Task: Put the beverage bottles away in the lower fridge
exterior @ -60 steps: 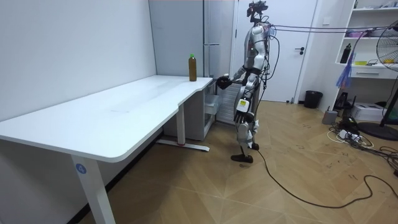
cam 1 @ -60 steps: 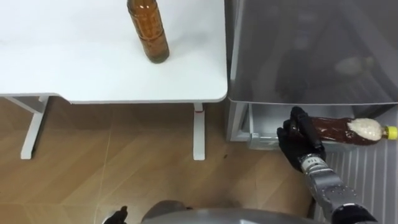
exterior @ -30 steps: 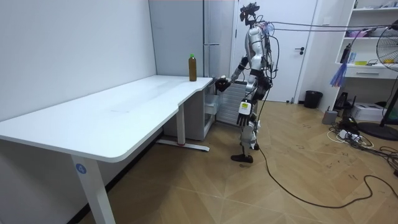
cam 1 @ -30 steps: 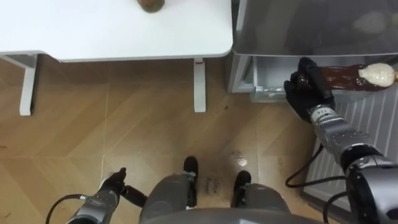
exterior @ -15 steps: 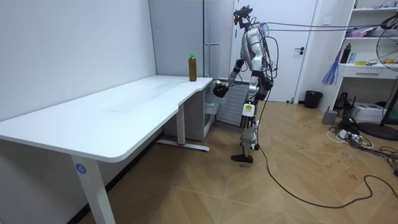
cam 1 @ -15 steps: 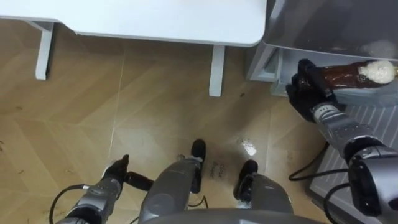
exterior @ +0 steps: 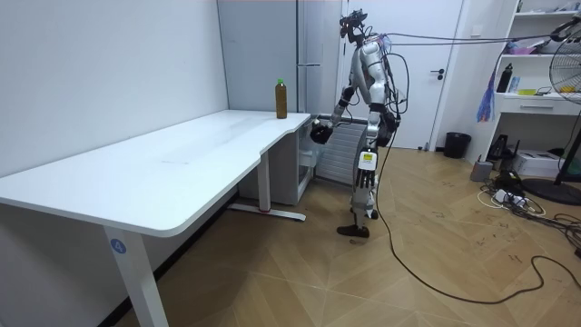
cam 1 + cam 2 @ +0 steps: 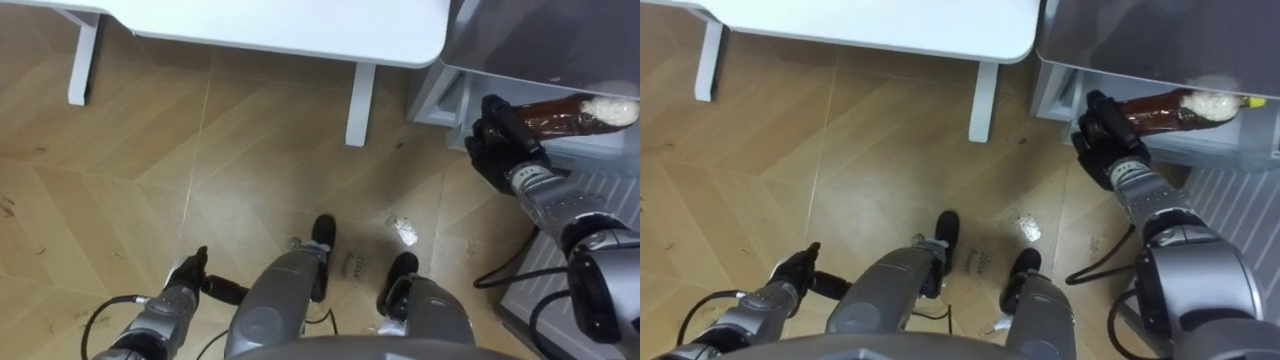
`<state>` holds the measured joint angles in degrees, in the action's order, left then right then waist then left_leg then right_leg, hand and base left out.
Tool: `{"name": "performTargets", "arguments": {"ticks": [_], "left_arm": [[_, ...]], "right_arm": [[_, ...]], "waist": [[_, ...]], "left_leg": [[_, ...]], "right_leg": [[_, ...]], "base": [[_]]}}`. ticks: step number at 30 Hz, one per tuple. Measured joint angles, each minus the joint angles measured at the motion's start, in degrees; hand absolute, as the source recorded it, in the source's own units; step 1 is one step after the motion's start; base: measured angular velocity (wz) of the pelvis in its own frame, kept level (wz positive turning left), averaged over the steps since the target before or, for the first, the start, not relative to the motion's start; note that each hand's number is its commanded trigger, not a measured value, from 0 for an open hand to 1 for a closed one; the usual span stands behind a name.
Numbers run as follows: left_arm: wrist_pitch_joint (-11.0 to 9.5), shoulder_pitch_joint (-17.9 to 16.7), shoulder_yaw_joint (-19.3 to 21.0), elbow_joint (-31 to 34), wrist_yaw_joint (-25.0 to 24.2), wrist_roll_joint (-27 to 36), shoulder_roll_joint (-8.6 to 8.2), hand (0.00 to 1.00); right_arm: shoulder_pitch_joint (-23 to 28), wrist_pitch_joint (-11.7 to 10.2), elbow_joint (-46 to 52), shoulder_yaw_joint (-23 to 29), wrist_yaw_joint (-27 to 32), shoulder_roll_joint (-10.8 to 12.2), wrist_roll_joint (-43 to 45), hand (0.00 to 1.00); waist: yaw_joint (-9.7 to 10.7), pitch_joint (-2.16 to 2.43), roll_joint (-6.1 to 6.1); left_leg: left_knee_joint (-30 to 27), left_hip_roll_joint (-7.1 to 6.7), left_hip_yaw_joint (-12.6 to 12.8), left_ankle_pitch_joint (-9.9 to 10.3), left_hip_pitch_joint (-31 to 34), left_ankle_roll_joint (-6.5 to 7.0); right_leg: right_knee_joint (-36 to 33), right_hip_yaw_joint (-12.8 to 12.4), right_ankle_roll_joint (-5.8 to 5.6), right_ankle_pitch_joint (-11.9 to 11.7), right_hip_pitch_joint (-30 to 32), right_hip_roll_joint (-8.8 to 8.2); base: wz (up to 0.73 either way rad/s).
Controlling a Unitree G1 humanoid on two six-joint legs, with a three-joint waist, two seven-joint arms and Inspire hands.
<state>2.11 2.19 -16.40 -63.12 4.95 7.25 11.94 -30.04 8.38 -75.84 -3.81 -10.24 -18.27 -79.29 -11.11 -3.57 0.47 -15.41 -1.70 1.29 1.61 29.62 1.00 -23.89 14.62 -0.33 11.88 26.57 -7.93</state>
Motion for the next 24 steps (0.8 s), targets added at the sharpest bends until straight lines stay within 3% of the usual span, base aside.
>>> {"name": "performTargets", "arguments": {"ticks": [4, 5, 6, 7, 24], "left_arm": [[0.08, 0.00, -0.65, 0.03, 1.09, -0.01, 0.00, 0.00], [0.11, -0.01, -0.66, 0.02, 1.14, 0.00, -0.01, 0.00], [0.16, -0.04, -0.68, 0.02, 1.22, 0.01, -0.04, 0.00], [0.16, -0.04, -0.68, 0.03, 1.32, 0.01, -0.03, 0.00], [0.37, -0.13, -0.71, 0.89, 2.22, -0.18, 0.25, 0.00]], "right_arm": [[-1.39, 0.36, -0.03, 0.03, 0.88, 0.00, -1.65, 1.00], [-1.48, 0.43, -0.03, 0.06, 0.88, -0.01, -1.76, 0.66], [-1.57, 0.46, -0.03, 0.13, 0.88, -0.09, -1.86, 0.66], [-1.72, 0.47, -0.01, 0.31, 0.92, -0.19, -2.09, 0.00], [-4.71, 0.59, 0.03, 1.26, 4.26, -1.77, -5.98, 0.00]], "waist": [[-0.01, 0.00, 0.02], [-0.02, 0.00, 0.01], [-0.07, 0.00, 0.01], [-0.17, 0.00, 0.02], [1.46, 0.04, -0.01]], "left_leg": [[0.00, 0.04, -0.05, 0.00, 0.23, 0.00], [-0.01, 0.03, -0.04, 0.00, 0.25, 0.00], [-0.01, 0.00, 0.04, 0.00, 0.25, 0.00], [-0.01, -0.01, 0.10, 0.00, 0.28, 0.00], [-0.42, -1.03, 0.48, -0.19, 0.66, 0.29]], "right_leg": [[0.12, 0.29, 0.00, 0.00, -0.01, 0.02], [0.11, 0.32, 0.00, 0.00, -0.02, 0.00], [0.06, 0.31, 0.00, 0.00, -0.02, -0.04], [0.00, 0.30, -0.01, 0.01, -0.02, -0.06], [-2.89, 0.33, -0.43, 1.21, 0.96, -1.58]], "base": [[0.03], [0.03], [0.00], [0.00], [0.03]]}}
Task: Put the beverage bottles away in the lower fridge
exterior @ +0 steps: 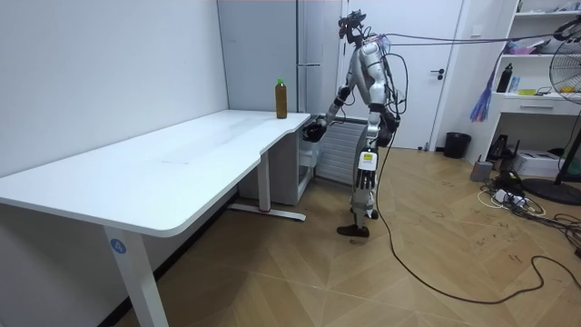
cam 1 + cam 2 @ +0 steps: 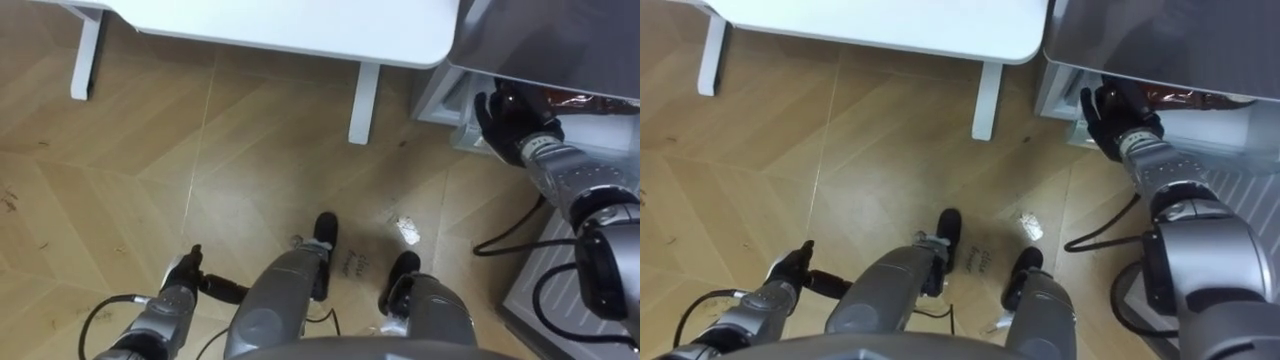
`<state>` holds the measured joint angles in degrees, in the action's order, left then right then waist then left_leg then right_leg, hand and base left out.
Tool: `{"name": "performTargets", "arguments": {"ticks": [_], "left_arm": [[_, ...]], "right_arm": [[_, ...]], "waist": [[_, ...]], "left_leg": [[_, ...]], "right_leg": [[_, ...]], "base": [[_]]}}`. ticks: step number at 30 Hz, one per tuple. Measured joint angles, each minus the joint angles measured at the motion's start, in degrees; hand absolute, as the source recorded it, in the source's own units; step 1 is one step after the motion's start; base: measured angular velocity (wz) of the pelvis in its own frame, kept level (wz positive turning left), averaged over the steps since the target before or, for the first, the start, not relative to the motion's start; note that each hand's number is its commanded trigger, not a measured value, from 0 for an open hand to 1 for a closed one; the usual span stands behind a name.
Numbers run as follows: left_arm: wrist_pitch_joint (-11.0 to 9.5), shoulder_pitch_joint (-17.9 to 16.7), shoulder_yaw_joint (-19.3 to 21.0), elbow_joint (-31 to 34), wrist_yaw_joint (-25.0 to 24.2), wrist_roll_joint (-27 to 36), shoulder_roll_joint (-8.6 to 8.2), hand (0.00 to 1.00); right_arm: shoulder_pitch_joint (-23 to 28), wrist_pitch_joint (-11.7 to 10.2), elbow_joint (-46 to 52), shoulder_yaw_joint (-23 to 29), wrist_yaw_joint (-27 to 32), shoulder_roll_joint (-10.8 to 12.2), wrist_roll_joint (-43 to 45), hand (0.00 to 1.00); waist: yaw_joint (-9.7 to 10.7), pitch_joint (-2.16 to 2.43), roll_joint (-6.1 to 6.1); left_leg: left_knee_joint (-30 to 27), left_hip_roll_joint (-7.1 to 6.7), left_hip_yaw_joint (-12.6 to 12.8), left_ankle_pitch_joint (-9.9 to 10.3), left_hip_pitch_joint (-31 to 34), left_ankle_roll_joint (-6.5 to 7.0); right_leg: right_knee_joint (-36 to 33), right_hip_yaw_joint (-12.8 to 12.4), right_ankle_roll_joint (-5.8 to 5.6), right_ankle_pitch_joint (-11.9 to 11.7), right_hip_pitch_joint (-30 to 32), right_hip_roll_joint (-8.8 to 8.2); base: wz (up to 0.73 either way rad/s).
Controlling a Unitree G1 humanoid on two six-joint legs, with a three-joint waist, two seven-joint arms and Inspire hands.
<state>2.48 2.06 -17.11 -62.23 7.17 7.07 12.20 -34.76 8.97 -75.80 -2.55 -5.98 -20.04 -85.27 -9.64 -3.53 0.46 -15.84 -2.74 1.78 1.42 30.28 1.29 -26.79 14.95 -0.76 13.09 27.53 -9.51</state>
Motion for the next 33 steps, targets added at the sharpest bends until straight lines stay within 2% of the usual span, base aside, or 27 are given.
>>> {"name": "performTargets", "arguments": {"ticks": [10, 24, 33], "left_arm": [[-0.40, -0.20, 0.00, 0.46, 0.10, 0.00, 0.43, 0.00], [-0.29, -0.57, -0.01, 0.67, 0.06, -0.16, 0.69, 0.00], [0.13, -0.58, 0.02, 0.90, 0.09, -0.31, 0.68, 0.00]], "right_arm": [[-0.62, -0.17, 0.39, 1.02, 0.16, -0.36, 0.04, 0.00], [-1.18, -0.73, 0.27, 1.48, 2.29, -0.50, 0.02, 0.00], [-1.19, -0.73, 0.26, 1.78, 3.51, -0.51, 0.02, 0.00]], "waist": [[0.16, 0.05, -0.38], [0.04, 0.20, -0.16], [0.01, 0.77, 0.75]], "left_leg": [[-0.90, 0.00, 0.46, -0.22, 0.00, 0.35], [-1.72, 0.05, 0.52, -0.38, 0.13, 0.71], [-2.02, 0.12, 0.60, -0.40, -0.20, 0.81]], "right_leg": [[-0.90, -0.64, -0.05, 0.00, 0.36, -0.16], [-1.00, -0.49, -0.19, -0.58, 0.01, -0.09], [-0.98, -0.43, -0.23, -0.79, -0.43, -0.03]], "base": [[-0.01], [0.00], [0.00]]}}
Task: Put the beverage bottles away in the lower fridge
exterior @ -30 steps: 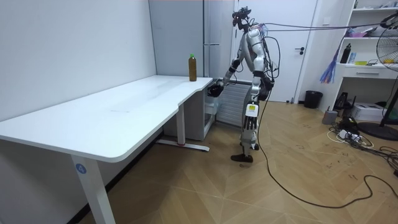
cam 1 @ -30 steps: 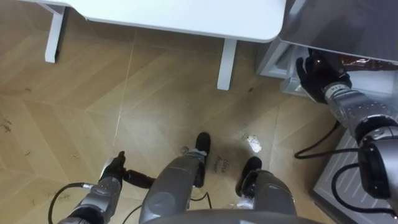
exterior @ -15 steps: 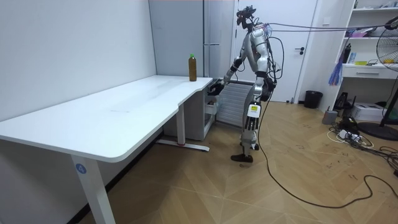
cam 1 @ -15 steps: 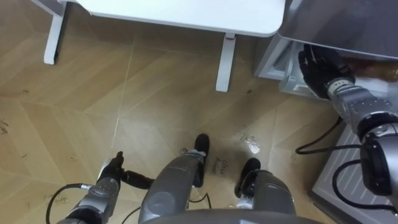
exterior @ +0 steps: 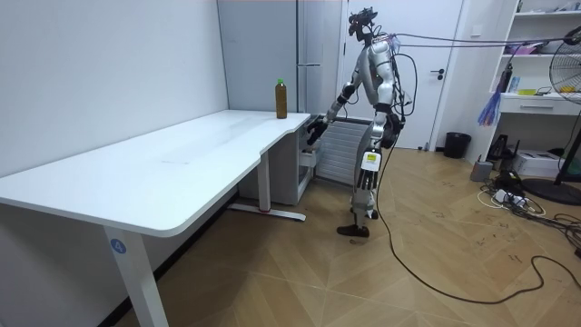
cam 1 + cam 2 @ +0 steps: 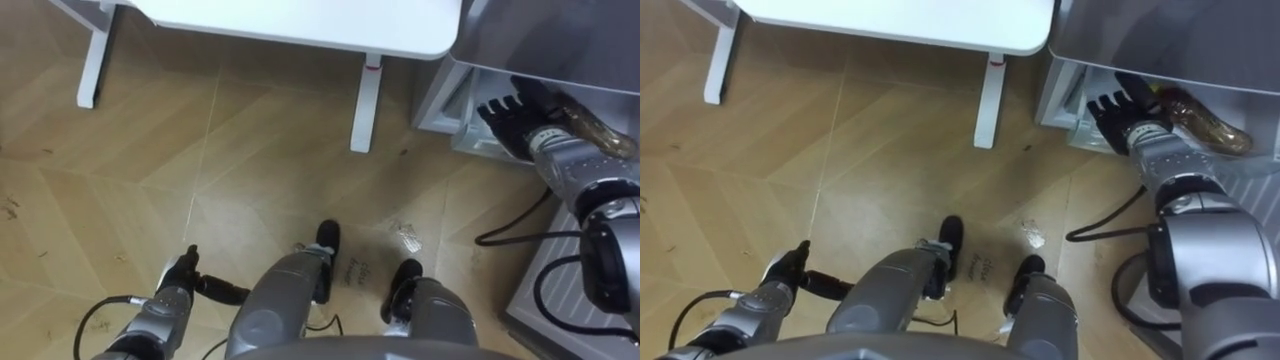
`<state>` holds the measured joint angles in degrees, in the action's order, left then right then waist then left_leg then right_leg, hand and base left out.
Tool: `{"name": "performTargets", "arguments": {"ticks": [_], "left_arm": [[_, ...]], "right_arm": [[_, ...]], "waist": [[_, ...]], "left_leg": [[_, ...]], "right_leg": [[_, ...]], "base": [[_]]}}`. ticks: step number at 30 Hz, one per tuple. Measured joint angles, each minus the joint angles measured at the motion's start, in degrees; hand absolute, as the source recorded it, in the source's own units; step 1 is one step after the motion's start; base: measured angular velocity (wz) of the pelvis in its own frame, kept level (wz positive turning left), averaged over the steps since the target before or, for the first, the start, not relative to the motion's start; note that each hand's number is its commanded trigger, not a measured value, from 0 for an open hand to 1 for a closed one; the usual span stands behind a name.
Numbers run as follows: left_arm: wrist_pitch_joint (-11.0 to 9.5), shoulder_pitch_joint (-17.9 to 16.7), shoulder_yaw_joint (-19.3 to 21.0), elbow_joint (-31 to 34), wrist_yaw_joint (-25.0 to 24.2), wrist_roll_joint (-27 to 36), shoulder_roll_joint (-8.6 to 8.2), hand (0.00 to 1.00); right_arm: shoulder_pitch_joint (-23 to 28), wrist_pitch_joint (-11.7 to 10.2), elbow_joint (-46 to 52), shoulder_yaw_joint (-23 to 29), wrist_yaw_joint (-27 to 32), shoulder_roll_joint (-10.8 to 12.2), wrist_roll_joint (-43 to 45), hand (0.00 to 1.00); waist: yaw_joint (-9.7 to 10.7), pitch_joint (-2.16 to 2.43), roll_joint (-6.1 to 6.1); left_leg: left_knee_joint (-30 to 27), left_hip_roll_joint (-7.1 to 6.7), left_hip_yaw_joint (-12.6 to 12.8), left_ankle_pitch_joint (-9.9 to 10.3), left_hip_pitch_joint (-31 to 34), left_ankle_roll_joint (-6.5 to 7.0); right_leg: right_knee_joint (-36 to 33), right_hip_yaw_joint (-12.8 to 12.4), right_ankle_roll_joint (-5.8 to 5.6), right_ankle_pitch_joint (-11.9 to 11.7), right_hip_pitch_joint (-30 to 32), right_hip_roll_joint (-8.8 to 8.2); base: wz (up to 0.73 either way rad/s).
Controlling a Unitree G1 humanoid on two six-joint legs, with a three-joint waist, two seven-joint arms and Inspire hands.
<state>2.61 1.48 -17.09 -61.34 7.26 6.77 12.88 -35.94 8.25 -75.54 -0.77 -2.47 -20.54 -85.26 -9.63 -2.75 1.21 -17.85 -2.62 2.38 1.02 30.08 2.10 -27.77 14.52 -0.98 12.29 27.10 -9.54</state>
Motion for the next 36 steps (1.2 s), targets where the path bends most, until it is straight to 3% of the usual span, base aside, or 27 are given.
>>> {"name": "performTargets", "arguments": {"ticks": [9, 14, 20, 22, 25, 28, 31, 36], "left_arm": [[0.03, 0.11, 0.00, -0.18, -0.32, -0.07, -0.06, 0.00], [0.62, -0.60, 0.68, -0.10, -0.51, -0.08, -0.12, 0.00], [0.53, -1.60, 2.77, -0.22, -1.96, 0.48, -0.16, 0.00], [0.05, -2.51, 3.86, -0.29, -2.63, 0.54, -0.15, 0.00], [-0.21, -3.70, 5.37, -0.22, -2.93, 0.56, -0.07, 0.00], [-0.32, -5.33, 8.07, -0.09, -3.00, 0.46, -0.02, 0.00], [-0.46, -7.64, 9.23, -0.19, -2.72, 0.26, -0.02, 0.00], [-0.58, -10.03, 9.68, -0.07, -1.72, -0.79, -0.34, 0.00]], "right_arm": [[0.95, 0.34, -0.67, -0.13, 0.64, 0.05, 0.14, 0.00], [4.30, 0.28, -0.68, 0.41, -1.45, 0.05, 0.34, 0.00], [9.14, -1.20, -0.62, 2.38, -4.09, 0.04, 0.46, 0.00], [12.26, -1.56, -0.56, 2.30, -5.41, 0.06, 0.50, 0.00], [16.45, -1.93, -0.08, 2.04, -6.78, 0.22, 0.39, 0.00], [20.19, -2.26, 1.82, 2.12, -7.09, 0.92, 0.46, 0.00], [22.73, -3.16, 2.15, 2.18, -8.37, 1.83, 0.50, 0.00], [27.75, -3.60, 2.33, 2.16, -9.35, 4.13, 0.53, 0.00]], "waist": [[0.08, 0.01, 0.01], [1.02, 0.14, -0.13], [2.75, 1.09, -0.71], [3.17, 1.79, -0.60], [3.16, 2.37, -0.67], [3.43, 2.55, -1.07], [4.69, 2.54, -1.20], [4.98, 2.59, -1.34]], "left_leg": [[0.85, 0.12, 0.10, 0.03, -2.48, 0.05], [2.42, 0.43, 0.05, 0.07, -5.69, 0.10], [3.68, 1.03, 0.77, 0.26, -8.73, 0.21], [4.66, 1.26, 0.82, 0.48, -11.61, -0.02], [5.25, 1.72, 1.16, 1.17, -14.23, -0.30], [5.25, 2.25, 1.17, 1.69, -15.68, -0.80], [5.16, 2.67, 1.27, 2.36, -17.16, -1.13], [5.56, 2.83, 1.58, 3.35, -19.35, -1.56]], "right_leg": [[1.40, 0.50, -0.13, -0.19, -2.91, 0.22], [4.55, 1.25, -0.37, -0.82, -7.00, 0.98], [7.17, 1.08, -0.31, -1.51, -10.34, 1.88], [9.76, 1.21, -0.45, -2.13, -13.44, 2.46], [11.99, 1.16, -0.46, -2.48, -16.63, 3.19], [13.74, 1.17, -0.10, -2.93, -18.64, 3.96], [15.46, 1.27, 0.08, -3.30, -20.92, 4.65], [16.30, 0.92, 0.03, -2.91, -23.06, 4.90]], "base": [[0.00], [0.01], [-0.04], [-0.03], [-0.10], [-0.08], [0.00], [-0.06]]}}
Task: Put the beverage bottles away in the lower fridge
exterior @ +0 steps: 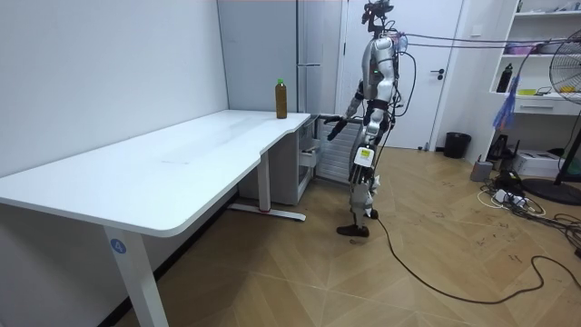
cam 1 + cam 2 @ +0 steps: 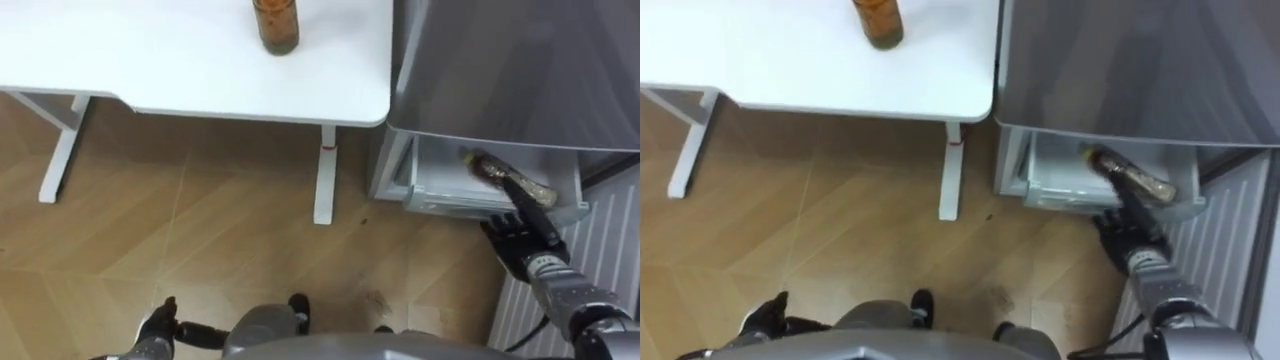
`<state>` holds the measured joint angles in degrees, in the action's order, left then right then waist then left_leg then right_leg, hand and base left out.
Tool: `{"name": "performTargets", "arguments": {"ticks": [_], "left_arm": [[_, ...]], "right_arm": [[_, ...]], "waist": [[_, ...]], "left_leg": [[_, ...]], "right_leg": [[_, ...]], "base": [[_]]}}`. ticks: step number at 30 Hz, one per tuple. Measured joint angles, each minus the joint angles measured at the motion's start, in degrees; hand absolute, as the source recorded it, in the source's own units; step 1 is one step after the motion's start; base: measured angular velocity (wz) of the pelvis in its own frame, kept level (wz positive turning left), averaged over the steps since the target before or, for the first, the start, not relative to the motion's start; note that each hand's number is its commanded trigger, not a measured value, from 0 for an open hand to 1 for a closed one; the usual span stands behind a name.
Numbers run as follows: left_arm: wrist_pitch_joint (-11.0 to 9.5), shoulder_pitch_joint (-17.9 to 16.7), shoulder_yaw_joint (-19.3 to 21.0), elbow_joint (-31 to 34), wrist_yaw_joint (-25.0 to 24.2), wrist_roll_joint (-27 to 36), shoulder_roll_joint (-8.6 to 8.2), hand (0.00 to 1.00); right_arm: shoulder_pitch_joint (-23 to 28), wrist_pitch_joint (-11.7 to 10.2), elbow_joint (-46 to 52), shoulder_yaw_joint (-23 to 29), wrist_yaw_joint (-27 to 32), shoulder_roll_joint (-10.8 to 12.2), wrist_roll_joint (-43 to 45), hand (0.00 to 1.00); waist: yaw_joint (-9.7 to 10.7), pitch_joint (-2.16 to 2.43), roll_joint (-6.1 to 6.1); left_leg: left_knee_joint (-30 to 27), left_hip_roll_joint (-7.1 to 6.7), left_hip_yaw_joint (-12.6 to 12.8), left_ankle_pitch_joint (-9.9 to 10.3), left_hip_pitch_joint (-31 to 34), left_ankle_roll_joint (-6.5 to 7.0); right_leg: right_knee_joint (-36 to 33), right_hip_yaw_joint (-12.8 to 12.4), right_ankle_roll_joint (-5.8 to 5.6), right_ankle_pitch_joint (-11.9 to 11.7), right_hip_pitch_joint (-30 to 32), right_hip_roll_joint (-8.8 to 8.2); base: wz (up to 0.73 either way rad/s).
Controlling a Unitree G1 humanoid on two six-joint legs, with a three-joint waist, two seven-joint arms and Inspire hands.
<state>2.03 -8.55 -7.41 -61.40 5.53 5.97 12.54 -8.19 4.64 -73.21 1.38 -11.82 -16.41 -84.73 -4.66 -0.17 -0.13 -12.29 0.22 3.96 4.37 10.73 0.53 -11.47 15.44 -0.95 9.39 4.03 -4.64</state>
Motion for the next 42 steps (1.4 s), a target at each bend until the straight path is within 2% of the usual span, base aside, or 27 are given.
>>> {"name": "performTargets", "arguments": {"ticks": [2, 4, 7, 14, 15, 17, 18, 19, 20, 22, 30, 38, 42], "left_arm": [[-0.10, -1.22, 0.59, 0.26, 0.17, -1.08, 0.06, 0.00], [-0.24, -3.02, 1.03, 1.53, 0.58, -2.24, 0.03, 0.00], [-0.39, -5.60, 2.90, 4.21, 1.29, -3.51, -0.67, 0.00], [-1.02, -5.36, 3.36, 4.11, 1.80, -4.76, -1.26, 0.00], [-1.02, -5.33, 3.45, 4.06, 1.80, -4.82, -1.27, 0.00], [-1.01, -5.23, 3.85, 4.09, 1.80, -4.40, -1.26, 0.02], [-1.01, -5.09, 4.07, 4.14, 1.83, -4.38, -1.25, 0.40], [-1.00, -4.98, 4.25, 4.16, 1.91, -4.40, -1.25, 0.48], [-0.99, -4.79, 4.29, 4.19, 1.93, -4.43, -1.25, 0.44], [-0.99, -4.45, 4.51, 4.18, 2.48, -4.46, -1.42, 0.00], [-1.10, -4.27, 6.28, 3.94, 4.03, -5.51, -2.98, 0.00], [-0.61, -3.28, 6.84, 1.53, 3.89, -0.53, -3.13, 0.00], [-0.60, -3.27, 9.50, 1.55, 3.90, 2.04, -3.27, 0.00]], "right_arm": [[2.66, -0.43, 2.22, -0.15, -0.19, 0.63, 0.88, 0.00], [7.19, -1.21, 6.49, -0.13, -1.04, 1.88, 2.12, 0.00], [9.63, -1.48, 6.58, -0.09, -1.57, 3.24, 4.00, 0.00], [11.36, -1.61, 4.17, -0.39, -3.97, 3.37, 9.68, 0.00], [11.51, -1.49, 3.55, -0.76, -3.95, 3.57, 11.77, 0.00], [11.46, -1.43, 2.38, -0.93, -3.75, 3.85, 17.09, 0.00], [11.63, -1.42, 1.92, -1.83, -3.23, 3.78, 20.14, 0.00], [11.70, -1.34, 1.82, -2.58, -2.49, 3.79, 23.56, 0.00], [11.69, -1.28, 1.75, -2.84, -2.17, 3.82, 25.57, 0.00], [11.66, -1.12, 1.12, -3.60, -1.23, 3.97, 32.94, 0.00], [11.92, -1.13, -1.15, -4.74, 1.34, 5.12, 47.01, 0.00], [12.88, -0.75, -2.90, -5.79, 3.16, 5.40, 48.78, 0.00], [12.73, -0.76, -3.52, -5.61, 3.24, 5.40, 50.13, 0.00]], "waist": [[-0.07, 0.00, -0.09], [0.90, -0.22, -0.32], [1.62, -0.20, -0.63], [2.43, -0.36, -0.90], [2.87, -0.59, -1.48], [3.23, -0.55, -1.43], [3.23, -0.55, -1.63], [3.25, -0.50, -1.59], [3.28, -0.55, -1.72], [3.49, -0.51, -1.84], [4.22, -0.48, -1.93], [4.26, -0.43, -1.71], [4.27, -0.42, -1.48]], "left_leg": [[0.70, 0.02, 0.51, 0.00, -0.63, -0.03], [1.18, -0.12, 0.67, 0.37, -2.12, -0.12], [1.07, -0.12, 0.78, 1.36, -3.68, -0.29], [1.08, 0.01, 1.37, 2.49, -6.23, -0.53], [1.10, -0.08, 1.17, 2.62, -6.73, -0.56], [0.88, -0.04, 1.19, 2.97, -7.11, -0.61], [0.81, -0.07, 1.15, 3.06, -7.12, -0.59], [0.78, -0.07, 1.14, 3.12, -7.13, -0.60], [0.79, -0.08, 1.14, 3.15, -7.14, -0.59], [0.83, -0.12, 1.12, 3.22, -7.42, -0.56], [1.01, -0.12, 1.38, 3.49, -8.54, -0.57], [0.86, -0.05, 1.45, 3.61, -9.39, -0.62], [0.66, -0.04, 1.42, 3.61, -9.38, -0.62]], "right_leg": [[0.42, -0.32, 0.00, 0.03, -0.31, 0.01], [1.19, -0.29, -0.23, 0.26, -2.07, -0.03], [2.34, -0.78, -0.36, 0.41, -3.90, 0.16], [3.14, -1.56, -0.40, 0.54, -6.64, 0.36], [3.73, -1.28, -0.44, 0.57, -7.45, 0.38], [3.82, -1.33, -0.51, 0.78, -8.04, 0.44], [3.78, -1.31, -0.55, 0.86, -8.11, 0.43], [3.78, -1.37, -0.56, 0.86, -8.11, 0.43], [3.79, -1.36, -0.56, 0.87, -8.12, 0.43], [3.83, -1.28, -0.59, 0.88, -8.47, 0.40], [3.87, -1.87, -0.70, 0.98, -9.43, 0.41], [3.78, -2.79, -0.66, 1.11, -10.04, 0.59], [3.75, -3.05, -0.65, 1.11, -10.07, 0.63]], "base": [[-0.10], [0.00], [-0.06], [-0.07], [0.06], [0.02], [0.00], [0.00], [0.00], [0.00], [-0.02], [-0.02], [0.00]]}}
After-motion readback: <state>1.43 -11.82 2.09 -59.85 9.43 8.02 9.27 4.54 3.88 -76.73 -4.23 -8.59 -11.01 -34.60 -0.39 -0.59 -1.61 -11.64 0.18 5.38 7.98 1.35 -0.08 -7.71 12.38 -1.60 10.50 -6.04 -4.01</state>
